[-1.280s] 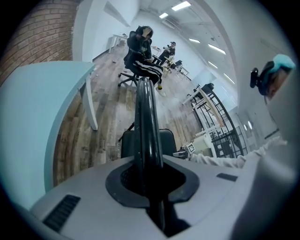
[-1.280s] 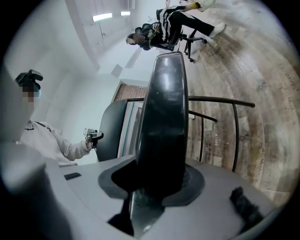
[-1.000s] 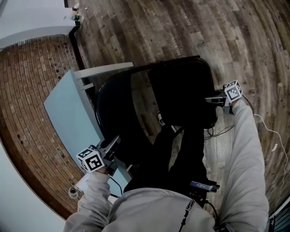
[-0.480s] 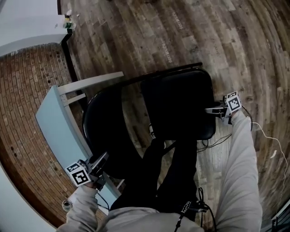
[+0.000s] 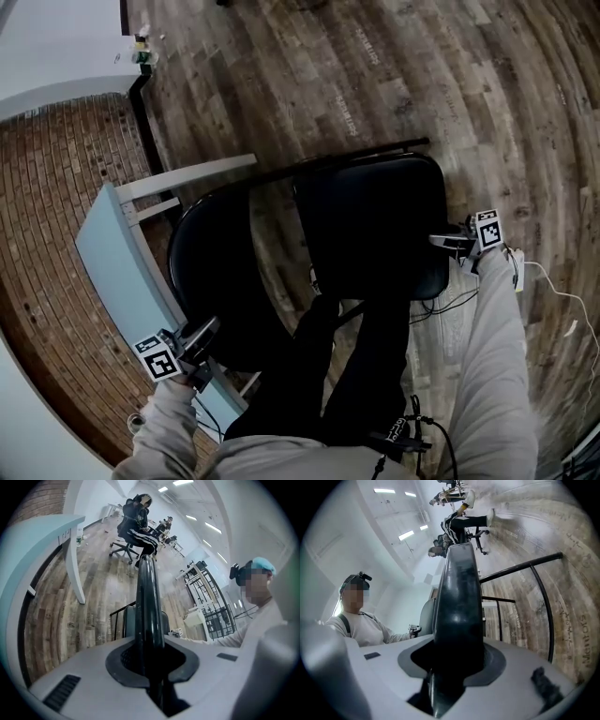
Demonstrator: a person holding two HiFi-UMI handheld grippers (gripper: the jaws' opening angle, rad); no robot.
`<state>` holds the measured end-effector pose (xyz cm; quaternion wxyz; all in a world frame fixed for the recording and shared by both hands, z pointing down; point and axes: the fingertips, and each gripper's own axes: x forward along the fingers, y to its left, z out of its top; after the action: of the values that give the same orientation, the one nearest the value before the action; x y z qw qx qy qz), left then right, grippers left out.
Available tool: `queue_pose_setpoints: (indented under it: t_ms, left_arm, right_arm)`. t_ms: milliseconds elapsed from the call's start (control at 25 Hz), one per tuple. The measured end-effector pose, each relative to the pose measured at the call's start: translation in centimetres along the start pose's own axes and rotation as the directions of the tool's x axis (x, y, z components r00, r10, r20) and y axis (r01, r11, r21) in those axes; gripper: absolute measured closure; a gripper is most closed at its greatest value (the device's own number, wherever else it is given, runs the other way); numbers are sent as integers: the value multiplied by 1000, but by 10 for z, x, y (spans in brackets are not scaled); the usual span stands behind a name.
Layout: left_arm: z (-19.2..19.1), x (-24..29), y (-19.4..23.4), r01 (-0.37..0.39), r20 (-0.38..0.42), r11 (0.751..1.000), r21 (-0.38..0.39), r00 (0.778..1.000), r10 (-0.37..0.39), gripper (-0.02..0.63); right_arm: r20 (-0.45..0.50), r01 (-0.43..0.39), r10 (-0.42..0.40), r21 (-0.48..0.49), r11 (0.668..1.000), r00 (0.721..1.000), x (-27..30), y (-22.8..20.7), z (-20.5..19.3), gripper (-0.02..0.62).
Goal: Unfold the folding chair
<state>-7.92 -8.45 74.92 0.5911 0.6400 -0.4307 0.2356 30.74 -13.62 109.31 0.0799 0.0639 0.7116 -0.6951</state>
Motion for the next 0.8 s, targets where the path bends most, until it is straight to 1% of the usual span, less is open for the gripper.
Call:
queue_pose_setpoints:
  t_ms: [40,80,120,160,200,240,280,320,360,400,440,480,520,560,600,640,720,800]
  left_arm:
    - [0,0,0,-14,9,1000,13,1000,14,543]
    - [2,1,0,-33,22,999,38,999,33,541]
    - [4,2,-1,-58,40,996,73,998,55,534]
    - [8,5,-3,-83,59,990,114,995,77,489]
    - [12,7,-6,-105,75,982,157,993,95,432]
    - [15,9,-10,-123,86,973,193,990,109,424]
    - [16,8,-12,-136,94,967,217,989,118,392]
    - [15,6,-14,-147,104,962,232,987,125,323]
    - [13,1,-14,-158,114,957,244,984,134,284]
    - [12,-7,-15,-171,129,953,250,981,142,268]
    - [12,-19,-15,-184,147,950,251,978,150,258]
    - [12,-31,-17,-194,165,949,250,974,156,253]
    - [13,-43,-19,-200,182,947,251,971,157,253]
    - [14,-55,-21,-201,195,946,254,969,154,254]
    - [17,-64,-22,-197,206,946,258,968,146,253]
    - [22,-72,-23,-188,213,947,260,968,133,253]
    - [31,-82,-28,-159,230,954,253,968,100,255]
    - [39,-101,-43,-134,278,958,253,959,61,255]
  right_arm:
    - [6,32,-32,9,999,999,0,-2,0,434]
    - [19,86,-87,18,996,996,-1,-5,0,410]
    - [36,161,-162,30,987,986,-4,-10,-1,306]
    - [55,241,-243,46,969,968,-9,-16,-2,260]
    - [74,312,-317,66,948,946,-16,-18,-2,254]
    - [89,378,-384,76,923,919,-22,-18,-2,240]
    - [95,448,-452,66,892,887,-29,-16,-2,239]
    - [96,517,-519,43,855,850,-37,-12,-3,239]
    - [98,574,-573,22,818,813,-43,-5,-7,239]
    - [99,617,-614,6,787,783,-47,6,-13,239]
    - [93,647,-643,-7,763,760,-48,20,-21,239]
    - [81,667,-664,-23,744,743,-45,37,-28,238]
    - [67,680,-677,-44,732,733,-39,56,-34,238]
    - [61,685,-682,-69,725,728,-31,79,-36,239]
    - [70,689,-685,-102,718,725,-20,104,-32,238]
    - [95,697,-692,-147,701,716,-7,130,-24,238]
    - [157,723,-710,-257,642,686,17,187,-3,239]
    - [210,732,-714,-361,578,668,50,250,17,238]
